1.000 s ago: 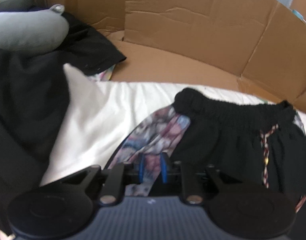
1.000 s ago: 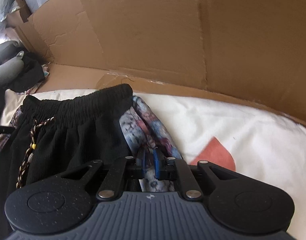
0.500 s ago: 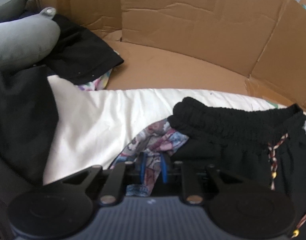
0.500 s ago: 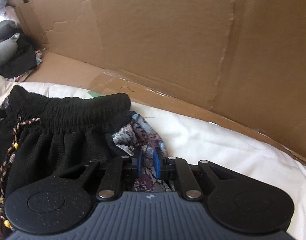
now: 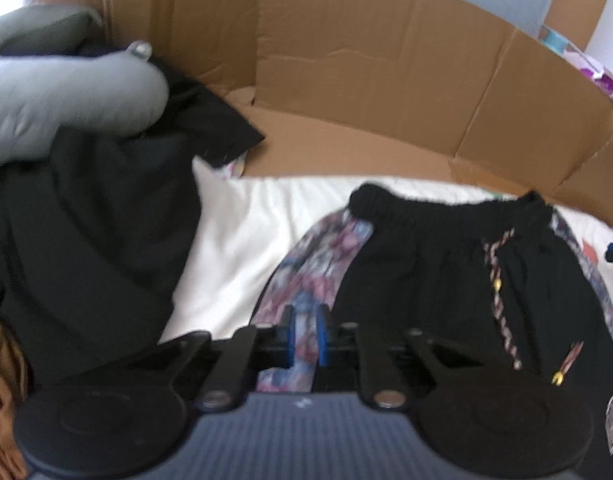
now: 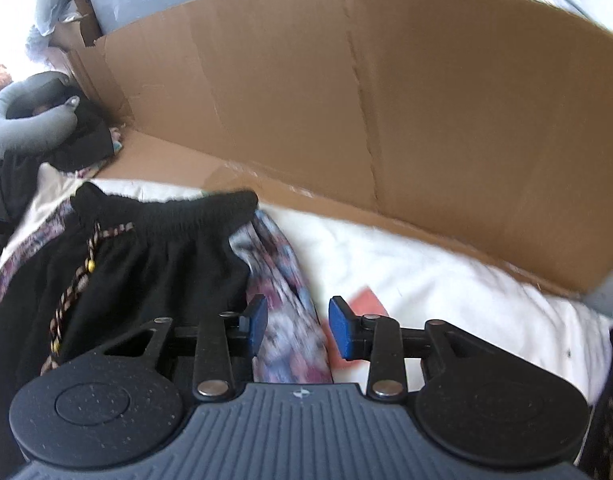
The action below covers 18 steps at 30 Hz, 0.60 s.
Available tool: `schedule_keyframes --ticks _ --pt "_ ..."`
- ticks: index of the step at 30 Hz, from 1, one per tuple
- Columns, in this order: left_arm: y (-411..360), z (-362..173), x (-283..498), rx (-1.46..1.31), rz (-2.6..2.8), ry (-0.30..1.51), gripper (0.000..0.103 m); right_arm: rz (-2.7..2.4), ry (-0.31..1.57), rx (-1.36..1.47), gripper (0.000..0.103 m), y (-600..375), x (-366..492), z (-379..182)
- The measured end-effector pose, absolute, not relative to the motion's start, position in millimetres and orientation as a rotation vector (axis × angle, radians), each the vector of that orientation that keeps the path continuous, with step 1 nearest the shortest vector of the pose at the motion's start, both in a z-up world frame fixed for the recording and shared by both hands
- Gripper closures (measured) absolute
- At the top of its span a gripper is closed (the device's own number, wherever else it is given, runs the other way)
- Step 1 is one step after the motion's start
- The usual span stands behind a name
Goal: Fold clothes
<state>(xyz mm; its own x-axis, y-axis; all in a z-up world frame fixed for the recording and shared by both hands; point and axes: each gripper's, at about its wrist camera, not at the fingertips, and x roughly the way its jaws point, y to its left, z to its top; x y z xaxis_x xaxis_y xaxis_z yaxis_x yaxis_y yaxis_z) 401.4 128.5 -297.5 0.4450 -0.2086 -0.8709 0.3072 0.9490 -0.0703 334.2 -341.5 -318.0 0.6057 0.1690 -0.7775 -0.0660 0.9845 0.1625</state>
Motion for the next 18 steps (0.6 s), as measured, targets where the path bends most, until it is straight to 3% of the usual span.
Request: schedule_keyframes --ticks 3,10,18 --pt "132.8 -311.1 389.6 0.131 -0.304 1.084 0.095 0.140 0.944 0.111 0.072 -342.9 319.4 -330.1" --pt "153.7 -339.8 361.3 0.173 -0.242 1.113 0.093 0.146 0.982 0.024 0.073 -333.2 283.0 -366.2" --pt "188.5 -352.3 326.0 0.173 -0.185 1.146 0.093 0.117 0.989 -0.015 0.073 -340.6 246.6 -364.7"
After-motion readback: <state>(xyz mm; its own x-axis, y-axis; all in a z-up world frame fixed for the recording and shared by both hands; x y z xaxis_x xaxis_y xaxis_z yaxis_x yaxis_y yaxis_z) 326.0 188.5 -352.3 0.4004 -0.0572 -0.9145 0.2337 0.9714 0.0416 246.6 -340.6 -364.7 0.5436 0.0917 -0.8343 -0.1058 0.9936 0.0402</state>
